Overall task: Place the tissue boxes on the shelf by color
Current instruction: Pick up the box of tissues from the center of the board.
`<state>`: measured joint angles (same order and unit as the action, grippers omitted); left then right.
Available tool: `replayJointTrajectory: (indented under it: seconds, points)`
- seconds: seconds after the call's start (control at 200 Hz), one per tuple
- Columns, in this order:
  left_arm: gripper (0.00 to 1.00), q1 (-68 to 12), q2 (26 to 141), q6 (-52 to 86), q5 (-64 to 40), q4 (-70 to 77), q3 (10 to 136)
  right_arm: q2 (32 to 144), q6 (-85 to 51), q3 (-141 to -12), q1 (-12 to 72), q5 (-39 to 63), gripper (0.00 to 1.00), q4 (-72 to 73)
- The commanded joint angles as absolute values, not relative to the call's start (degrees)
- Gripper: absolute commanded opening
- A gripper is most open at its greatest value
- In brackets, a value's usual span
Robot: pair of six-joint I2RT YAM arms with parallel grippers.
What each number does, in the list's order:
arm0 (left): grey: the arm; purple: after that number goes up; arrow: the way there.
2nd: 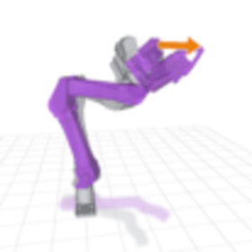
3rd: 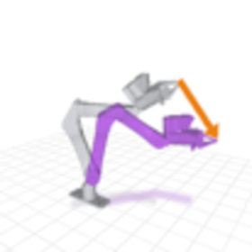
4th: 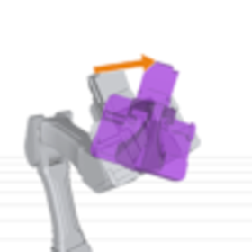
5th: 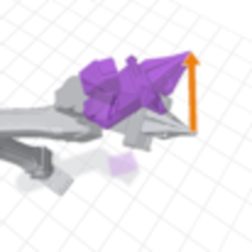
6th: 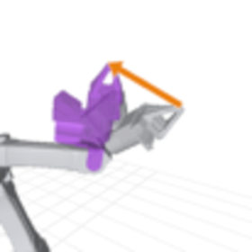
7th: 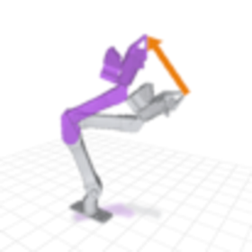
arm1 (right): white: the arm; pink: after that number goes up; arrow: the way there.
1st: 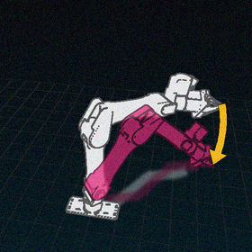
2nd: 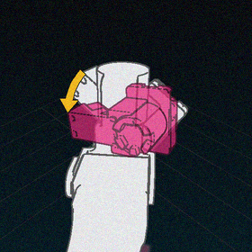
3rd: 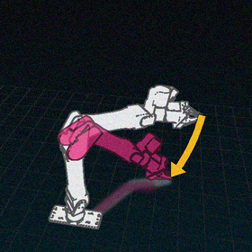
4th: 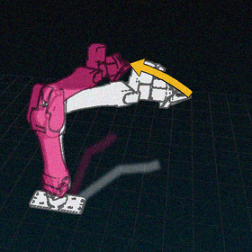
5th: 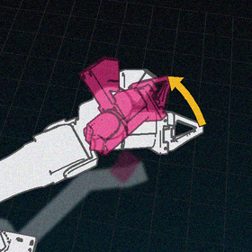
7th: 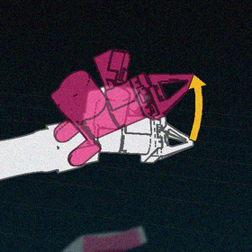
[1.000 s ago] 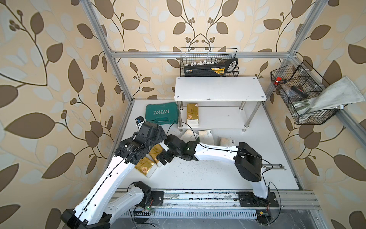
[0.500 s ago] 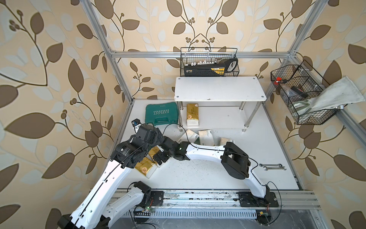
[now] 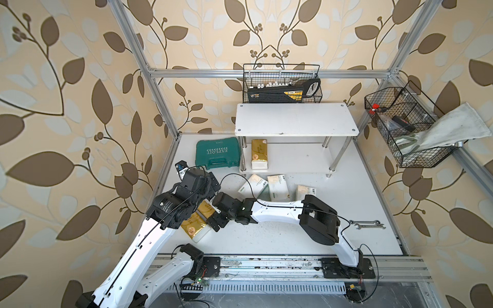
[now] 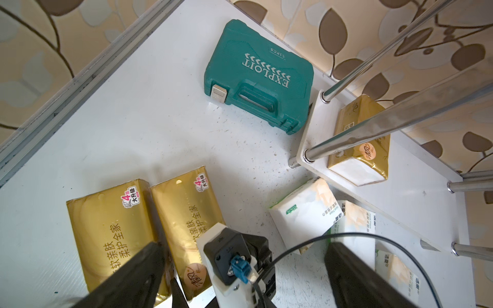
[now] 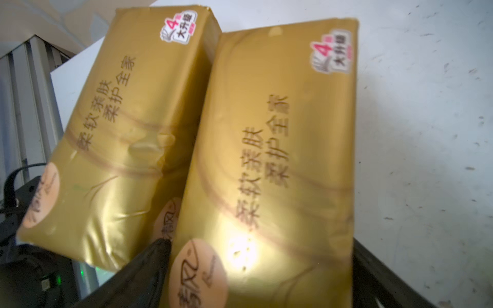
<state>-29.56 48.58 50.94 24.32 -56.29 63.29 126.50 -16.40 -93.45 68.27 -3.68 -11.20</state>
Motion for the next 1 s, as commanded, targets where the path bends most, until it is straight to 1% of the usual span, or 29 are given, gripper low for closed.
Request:
replayJointTrajectory:
  seconds: [0.0, 0.26, 0.55, 0.6, 0.665, 0.79, 0.915, 0.995]
  points:
    - [0.99, -29.24, 47.68, 51.37, 24.29, -56.51, 62.95, 124.77, -15.1, -92.76, 68.54, -4.58, 0.99, -13.23]
    - [0.99, -29.2, 47.62, 51.5, 24.36, -56.49, 62.9, 127.17, -14.66, -93.85, 68.12, -5.12, 0.99, -13.72]
    - [0.99, -29.24, 47.75, 51.51, 24.1, -56.47, 62.93, 131.06, -15.12, -94.69, 67.77, -4.6, 0.99, -10.9]
    - [0.99, -29.23, 47.9, 51.5, 24.16, -56.43, 63.01, 130.88, -15.12, -94.04, 67.77, -4.53, 0.95, -10.57]
    - [0.99, -29.24, 47.94, 51.39, 24.07, -56.34, 62.99, 129.56, -15.03, -92.29, 67.75, -3.5, 0.83, -9.53]
    - [0.99, -29.21, 47.89, 51.43, 23.75, -55.99, 62.86, 125.0, -15.27, -87.21, 67.76, -2.78, 0.66, -7.17]
    - [0.99, -29.26, 47.65, 51.16, 23.71, -55.48, 62.67, 118.81, -16.62, -81.35, 67.87, -3.18, 0.56, -5.03]
    - [0.99, -29.25, 47.83, 50.98, 23.45, -55.2, 62.69, 114.46, -17.96, -77.66, 68.08, -4.06, 0.55, -4.01]
